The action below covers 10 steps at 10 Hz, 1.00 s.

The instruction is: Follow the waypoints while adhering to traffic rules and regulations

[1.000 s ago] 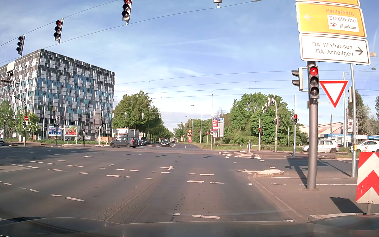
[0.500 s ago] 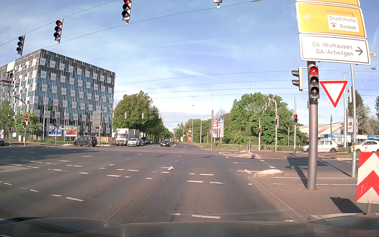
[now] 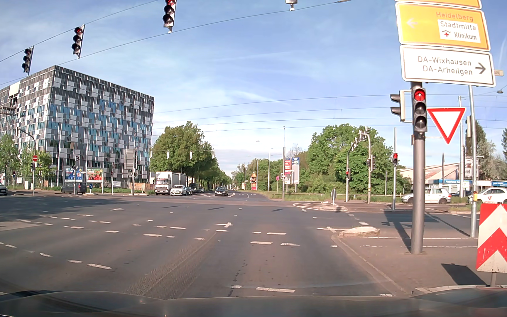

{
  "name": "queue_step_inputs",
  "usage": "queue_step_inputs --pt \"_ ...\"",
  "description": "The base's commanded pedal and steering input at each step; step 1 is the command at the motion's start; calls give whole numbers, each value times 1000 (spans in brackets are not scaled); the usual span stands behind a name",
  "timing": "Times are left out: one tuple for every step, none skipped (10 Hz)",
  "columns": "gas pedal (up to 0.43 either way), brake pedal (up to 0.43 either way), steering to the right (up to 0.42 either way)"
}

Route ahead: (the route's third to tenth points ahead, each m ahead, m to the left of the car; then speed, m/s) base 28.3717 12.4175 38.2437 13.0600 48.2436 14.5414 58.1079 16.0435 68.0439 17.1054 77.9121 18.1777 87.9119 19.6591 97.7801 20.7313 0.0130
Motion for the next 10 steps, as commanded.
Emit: queue_step_inputs --pt "0 79 -15" --pt "0 79 -15" --pt "0 79 -15" --pt "0 79 -15" --pt "0 85 -15" --pt "0 91 -15" --pt "0 98 -15" --pt "0 104 -15" --pt "0 104 -15" --pt "0 104 -15"
